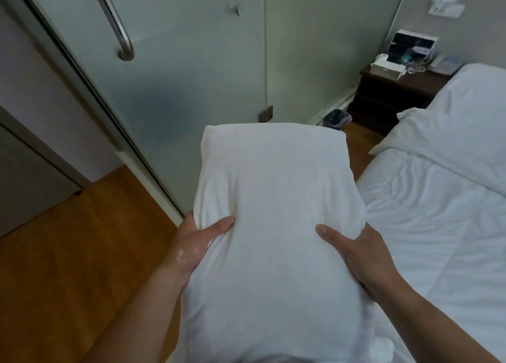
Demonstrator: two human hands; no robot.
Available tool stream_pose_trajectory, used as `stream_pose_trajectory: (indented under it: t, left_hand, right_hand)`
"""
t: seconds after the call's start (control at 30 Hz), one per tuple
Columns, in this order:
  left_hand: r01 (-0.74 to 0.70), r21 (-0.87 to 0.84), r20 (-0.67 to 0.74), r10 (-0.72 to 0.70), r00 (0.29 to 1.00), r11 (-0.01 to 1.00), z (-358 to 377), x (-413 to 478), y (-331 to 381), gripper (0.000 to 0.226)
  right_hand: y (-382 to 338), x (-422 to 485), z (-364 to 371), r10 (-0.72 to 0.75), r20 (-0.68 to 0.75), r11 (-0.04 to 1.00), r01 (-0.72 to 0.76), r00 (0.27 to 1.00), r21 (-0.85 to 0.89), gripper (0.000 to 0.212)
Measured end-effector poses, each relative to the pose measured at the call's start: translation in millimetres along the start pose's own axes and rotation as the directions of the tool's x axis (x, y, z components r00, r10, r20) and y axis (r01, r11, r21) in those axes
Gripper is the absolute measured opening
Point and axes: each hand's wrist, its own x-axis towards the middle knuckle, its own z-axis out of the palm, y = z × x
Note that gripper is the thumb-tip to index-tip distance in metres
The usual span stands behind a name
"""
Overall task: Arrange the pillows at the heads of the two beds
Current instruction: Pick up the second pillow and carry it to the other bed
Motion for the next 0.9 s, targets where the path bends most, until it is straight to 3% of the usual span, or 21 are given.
stream_pose_trajectory:
  t: [0.13,0.3,0.43,0.6,0.73,0.83,0.9]
  left_hand:
    - [0.000,0.081,0.046,-0.004,0.999,0.997,-7,76,27,0.074]
    - [-0.059,0.190,0.114,0.037,0.993,0.980,6,172,70,0.094]
    - [-0.071,0.238,0.178,0.029,0.984,0.969,32,253,113,0.069]
    - [-0.075,0.254,0.252,0.008,0.968,0.964,81,345,159,0.079]
    - [-0.123,0.268,0.355,0.020,0.935,0.956,130,405,194,0.076]
    - [-0.164,0.280,0.419,0.033,0.907,0.946,168,452,215,0.103]
    - [-0.185,0.286,0.460,0.035,0.887,0.940,197,488,230,0.107]
  right_hand:
    - [-22,40,24,0.028,-0.084,0.999,-0.026,0.996,0.020,0.062]
    - [-37,109,49,0.068,-0.152,0.995,-0.056,0.986,0.078,0.062]
    - [-59,184,53,0.106,-0.195,0.989,-0.084,0.975,0.119,0.060]
    - [-87,265,39,0.129,-0.260,0.982,-0.088,0.957,0.165,0.060]
    - [-108,313,22,0.154,-0.340,0.974,-0.084,0.928,0.211,0.048]
    - [-117,352,10,0.185,-0.390,0.968,-0.100,0.902,0.229,0.042]
    - [-125,382,2,0.203,-0.428,0.964,-0.102,0.881,0.248,0.046]
